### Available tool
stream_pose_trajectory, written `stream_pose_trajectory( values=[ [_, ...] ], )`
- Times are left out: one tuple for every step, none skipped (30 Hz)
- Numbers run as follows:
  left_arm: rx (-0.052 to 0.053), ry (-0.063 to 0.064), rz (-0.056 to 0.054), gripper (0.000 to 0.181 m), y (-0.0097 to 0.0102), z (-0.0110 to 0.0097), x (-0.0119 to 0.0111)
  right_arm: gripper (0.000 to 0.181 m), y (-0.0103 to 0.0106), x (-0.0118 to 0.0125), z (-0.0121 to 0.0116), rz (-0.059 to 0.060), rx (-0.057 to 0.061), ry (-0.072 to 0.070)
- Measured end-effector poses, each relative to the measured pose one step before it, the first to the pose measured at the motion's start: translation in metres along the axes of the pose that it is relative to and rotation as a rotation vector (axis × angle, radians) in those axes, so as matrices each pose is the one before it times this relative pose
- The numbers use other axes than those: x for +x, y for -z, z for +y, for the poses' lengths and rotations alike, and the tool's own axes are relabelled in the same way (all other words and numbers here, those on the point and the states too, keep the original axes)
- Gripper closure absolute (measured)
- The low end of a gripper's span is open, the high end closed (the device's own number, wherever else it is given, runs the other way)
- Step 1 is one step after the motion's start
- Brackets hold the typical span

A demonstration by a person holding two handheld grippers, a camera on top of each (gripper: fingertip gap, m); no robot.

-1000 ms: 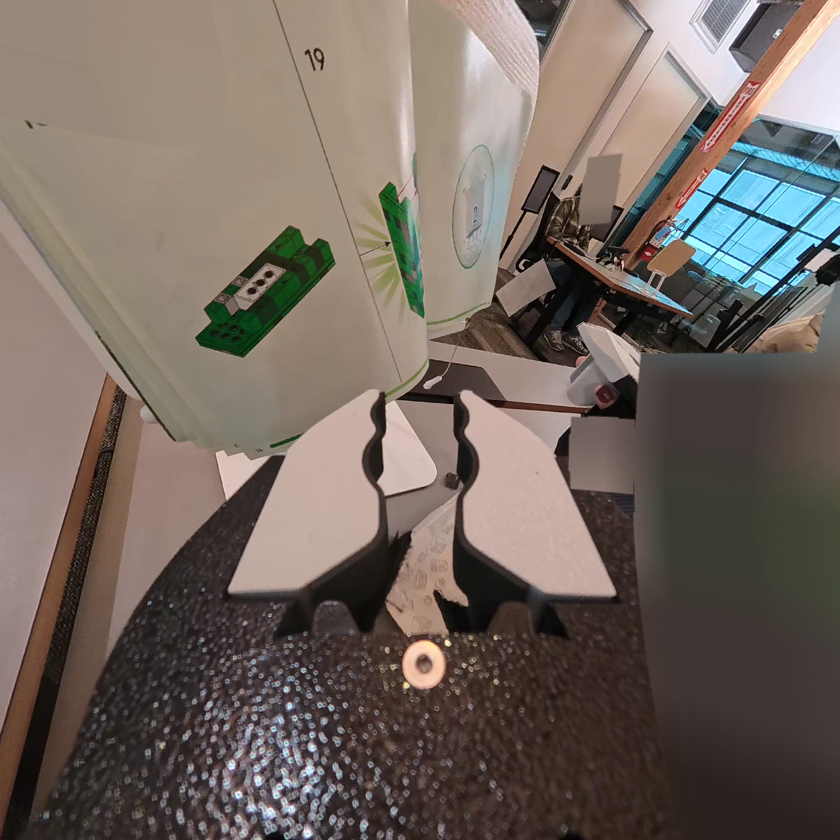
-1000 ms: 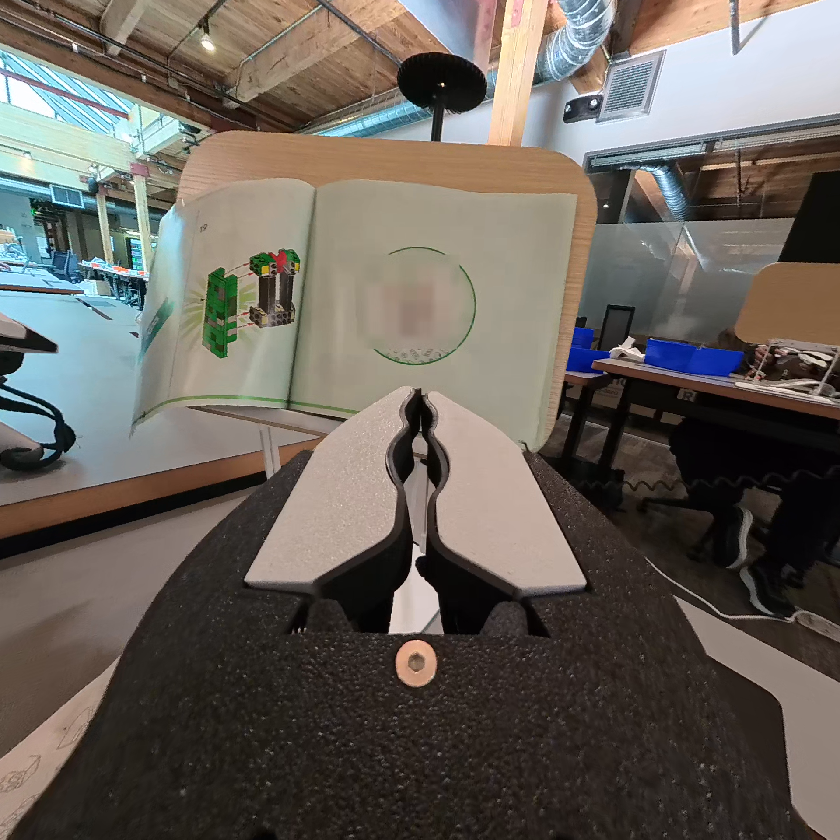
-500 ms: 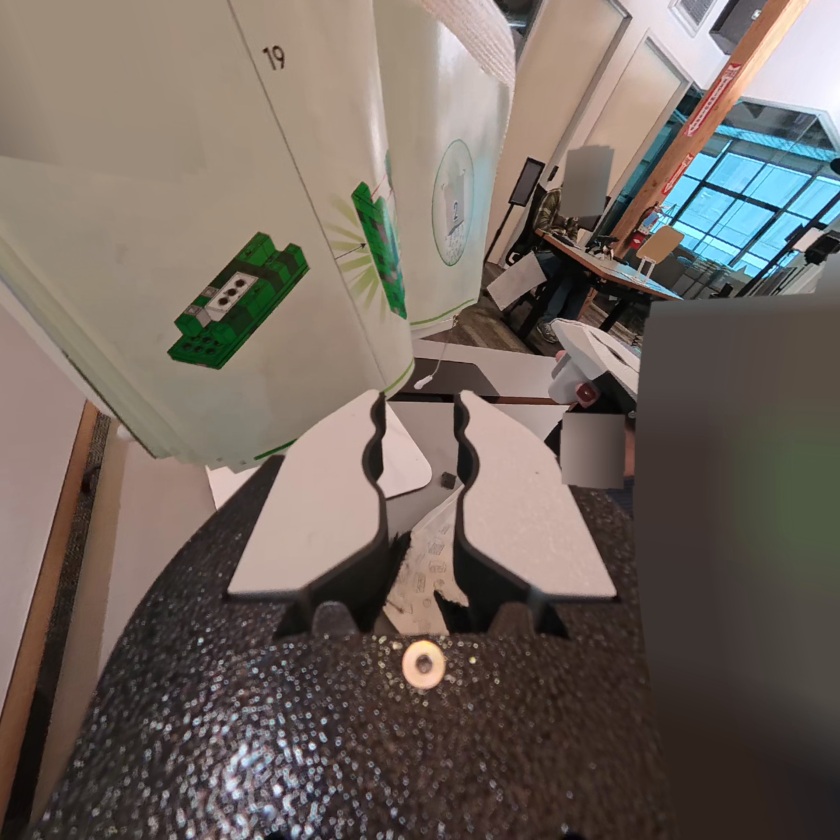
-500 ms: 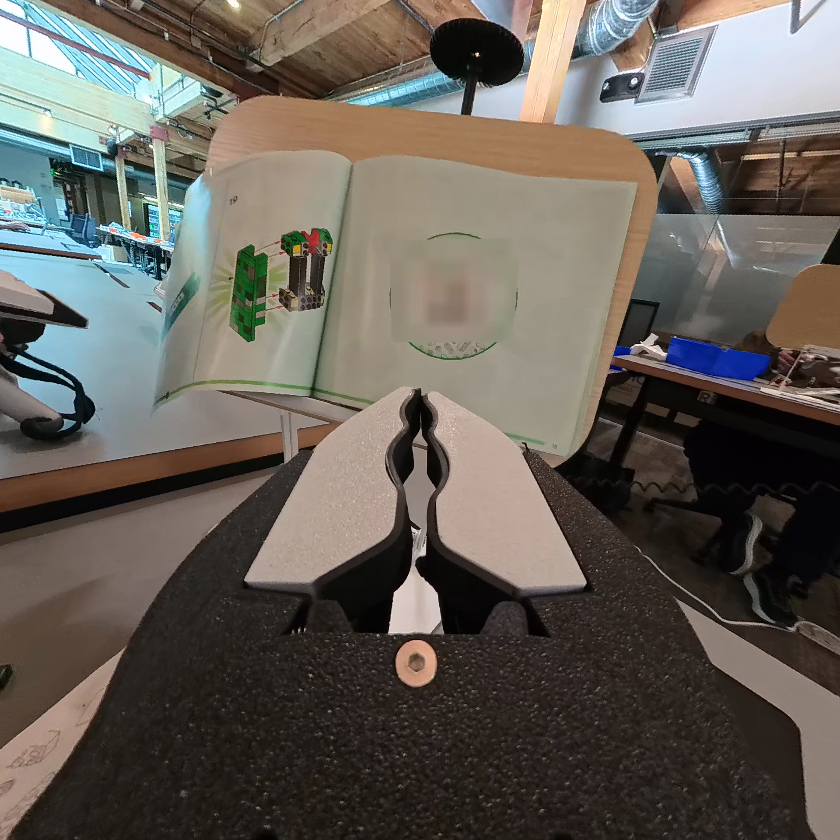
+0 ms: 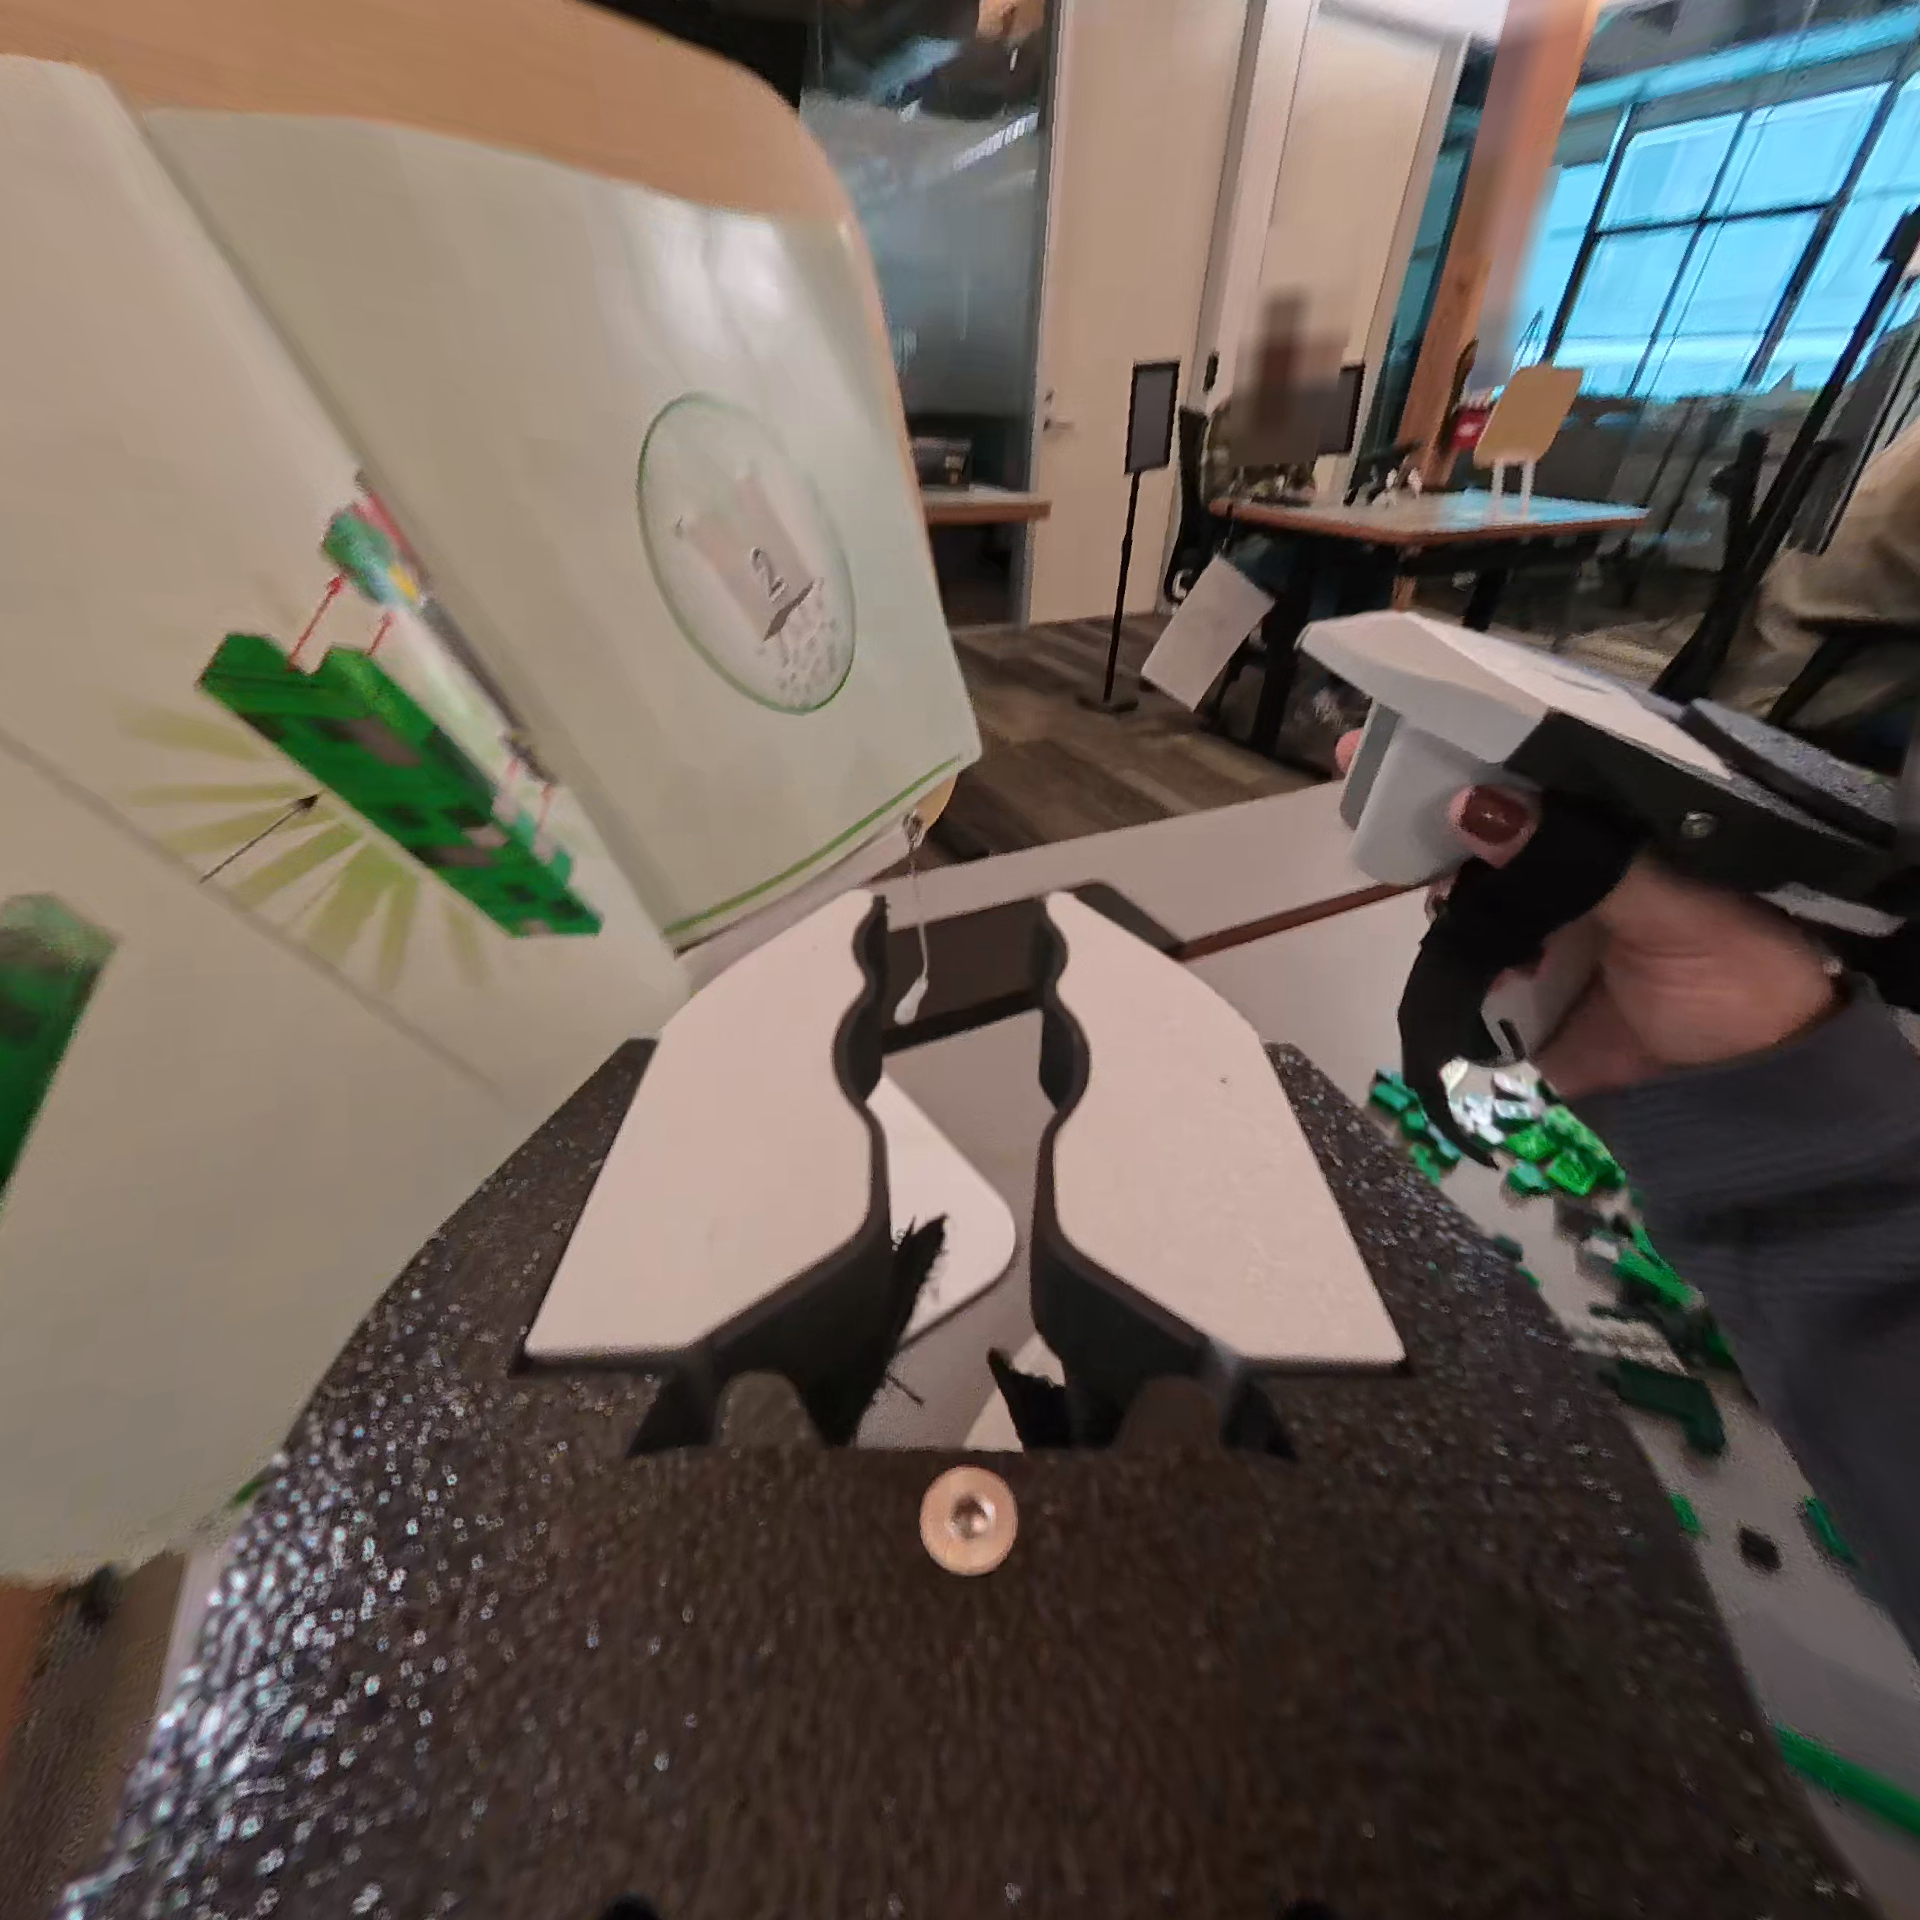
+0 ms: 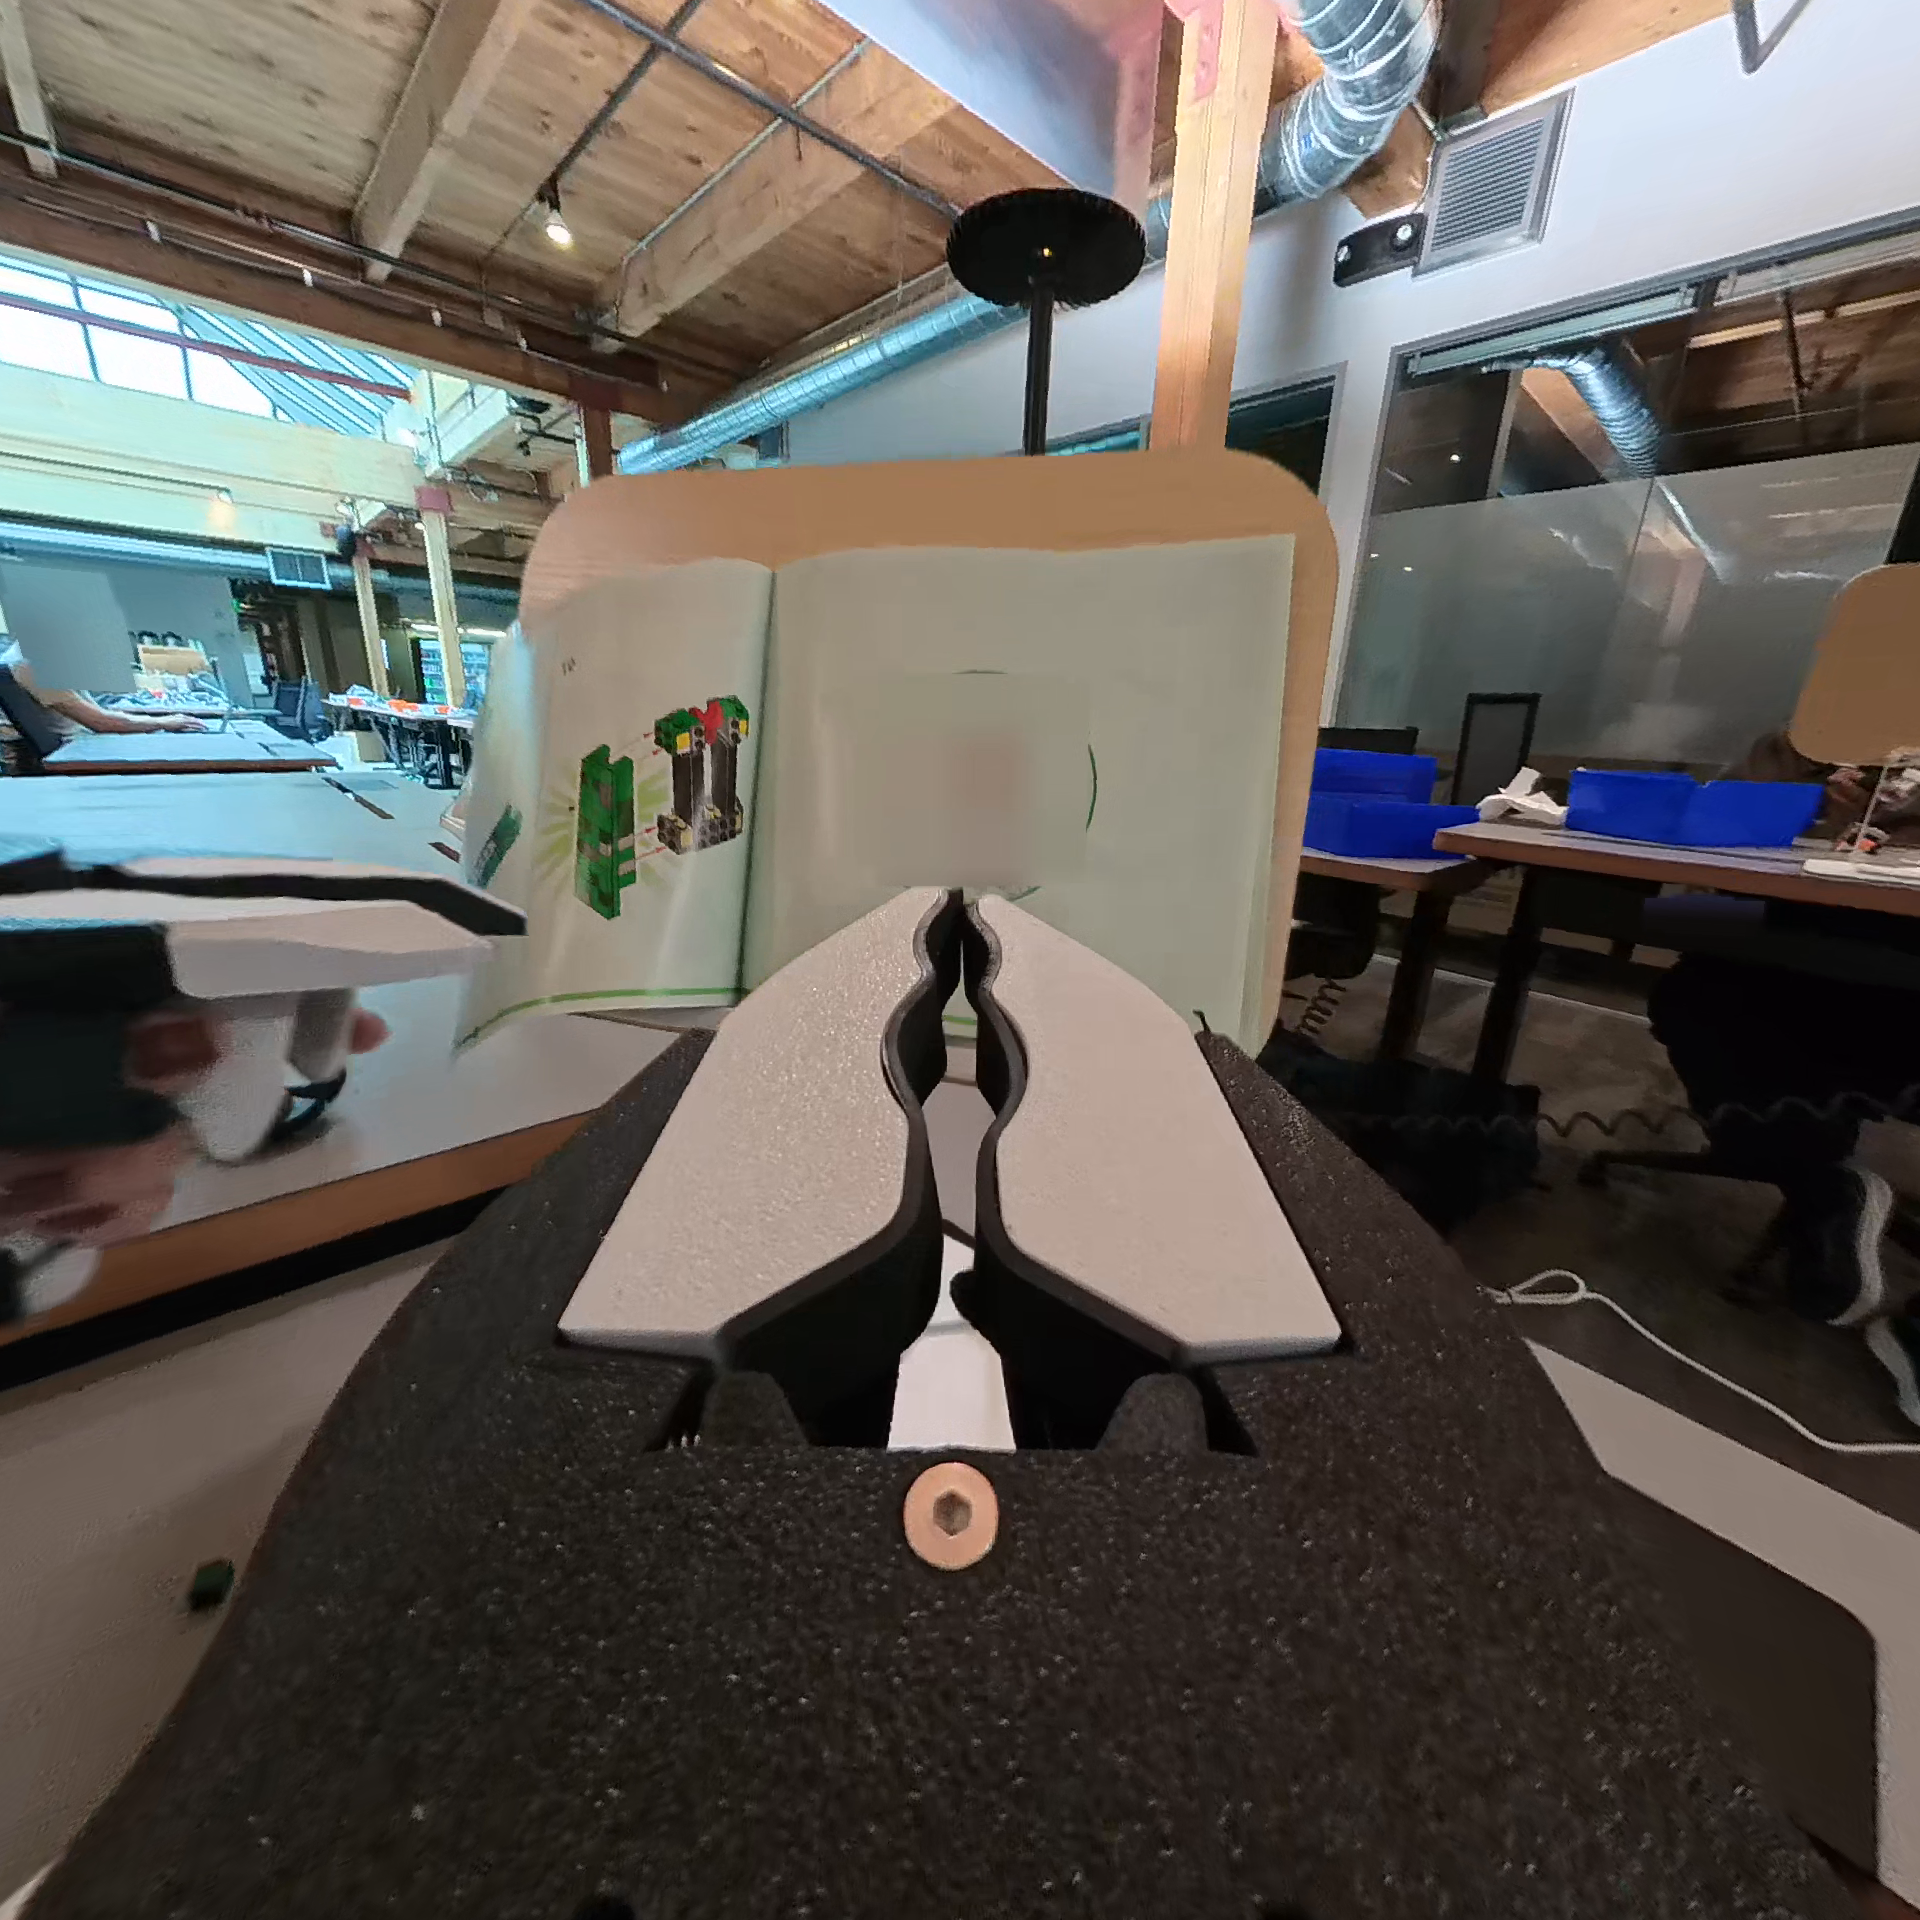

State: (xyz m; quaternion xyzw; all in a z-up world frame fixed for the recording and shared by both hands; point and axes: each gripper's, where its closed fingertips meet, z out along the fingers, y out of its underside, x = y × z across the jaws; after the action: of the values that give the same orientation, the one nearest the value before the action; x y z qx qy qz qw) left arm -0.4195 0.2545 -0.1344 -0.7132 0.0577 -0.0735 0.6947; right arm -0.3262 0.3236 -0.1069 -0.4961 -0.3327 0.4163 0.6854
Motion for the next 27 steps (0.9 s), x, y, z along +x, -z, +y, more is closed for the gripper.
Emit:
stream_pose_trajectory(
  values=[
    [0.036,-0.0159,-0.0035,0.155,-0.00596,-0.00221,0.00252,0.181,0.00116,-0.00079,-0.00327,-0.0026,0.0088,-0.0009],
    [0.0302,-0.0395,-0.0226,0.155,-0.00592,-0.00118,-0.00044,0.181,0.00065,-0.00116,-0.00347,-0.0038,0.011,-0.0016],
    [0.0119,-0.0575,-0.0465,0.154,-0.0059,0.00052,-0.00483,0.181,0.00063,-0.00162,-0.00362,-0.0072,0.0126,-0.0022],
    [-0.0077,-0.0588,-0.0613,0.154,-0.00568,0.00217,-0.00804,0.181,0.00061,-0.00149,-0.00299,-0.0071,0.0119,-0.0034],
    [-0.0139,-0.0436,-0.0489,0.155,-0.00587,0.00222,-0.00672,0.181,0.00076,-0.00071,-0.00212,-0.0044,0.0086,-0.0033],
    [-0.0221,-0.026,-0.015,0.156,-0.00547,0.00268,-0.00285,0.181,0.00096,0.00013,-0.00114,-0.0014,0.0053,-0.0028],
    [-0.0273,-0.006,-0.0005,0.157,-0.00514,0.00302,-0.00139,0.181,0.00112,0.00112,-0.00051,0.0013,0.0037,-0.0038],
    [-0.031,0.0023,-0.0051,0.157,-0.00448,0.00389,-0.0027,0.181,0.0012,0.00173,-0.00004,0.0029,0.0026,-0.005],
    [-0.037,0.0037,-0.0235,0.156,-0.00384,0.00508,-0.00551,0.181,0.0015,0.00263,0.00023,0.0053,0.0016,-0.0055],
    [-0.0426,0.0013,-0.0463,0.155,-0.00314,0.00631,-0.00861,0.181,0.00175,0.00363,0.0002,0.0091,0.0011,-0.0046],
    [-0.04,-0.0035,-0.0463,0.154,-0.00258,0.00559,-0.00788,0.181,0.00223,0.00462,0.00009,0.0131,0.0013,-0.0029],
    [-0.0313,-0.0064,-0.0443,0.154,-0.00178,0.00389,-0.00649,0.181,0.00275,0.00575,0.00002,0.0175,0.0017,-0.0023],
    [-0.0133,-0.0124,-0.0297,0.153,-0.00093,0.00048,-0.00213,0.181,0.00311,0.00706,-0.00015,0.0228,0.0024,-0.0036],
    [0.0087,-0.0227,-0.0116,0.151,-0.00013,-0.00384,0.00358,0.181,0.00369,0.00873,-0.00016,0.0305,0.0027,-0.0063],
    [0.0238,-0.0488,0.0088,0.151,-0.00017,-0.00704,0.01003,0.181,0.00395,0.01067,-0.0002,0.0415,0.0038,-0.0116],
    [0.0223,-0.0798,0.014,0.152,-0.00142,-0.00791,0.01351,0.181,0.00413,0.01161,-0.00082,0.0461,0.008,-0.0184],
    [0.01,-0.1008,0.0034,0.153,-0.00342,-0.00756,0.01375,0.181,0.00401,0.01027,-0.00169,0.0363,0.0132,-0.0229],
    [-0.002,-0.115,0.0015,0.154,-0.00568,-0.00709,0.01368,0.181,0.00361,0.00856,-0.00233,0.0258,0.0148,-0.0256],
    [-0.0133,-0.1196,-0.0009,0.153,-0.00738,-0.00645,0.01272,0.181,0.00309,0.00757,-0.00269,0.0238,0.0144,-0.0272],
    [-0.0158,-0.1154,-0.0116,0.15,-0.00849,-0.00627,0.00993,0.181,0.00284,0.00591,-0.00312,0.0176,0.0154,-0.0225],
    [-0.0119,-0.1057,-0.0303,0.144,-0.00889,-0.00626,0.00586,0.181,0.00215,0.00397,-0.00312,0.0099,0.0154,-0.0136],
    [-0.0051,-0.096,-0.0294,0.139,-0.0087,-0.00605,0.00459,0.181,0.00167,0.00298,-0.00241,0.0075,0.0123,-0.0065],
    [-0.0001,-0.0779,-0.0189,0.135,-0.00856,-0.00517,0.0048,0.181,0.00104,0.00218,-0.00138,0.0052,0.0074,-0.0025],
    [-0.0012,-0.0552,-0.0139,0.13,-0.00822,-0.00317,0.0039,0.181,0.0004,0.00116,-0.00032,0.0008,0.0028,-0.0029],
    [-0.0063,-0.0325,-0.0148,0.126,-0.00745,-0.00109,0.00189,0.181,0.00004,0.00056,0.0003,-0.0033,0.0004,-0.0063],
    [-0.0068,-0.0173,-0.0114,0.125,-0.00652,0.00039,0.00068,0.181,-0.00011,0.00024,0.00059,-0.0051,-0.0003,-0.0084],
    [-0.0063,-0.0104,-0.0086,0.122,-0.00565,0.00135,0.00038,0.181,-0.00021,0.0002,0.00089,-0.0047,-0.001,-0.0078]
  ],
)
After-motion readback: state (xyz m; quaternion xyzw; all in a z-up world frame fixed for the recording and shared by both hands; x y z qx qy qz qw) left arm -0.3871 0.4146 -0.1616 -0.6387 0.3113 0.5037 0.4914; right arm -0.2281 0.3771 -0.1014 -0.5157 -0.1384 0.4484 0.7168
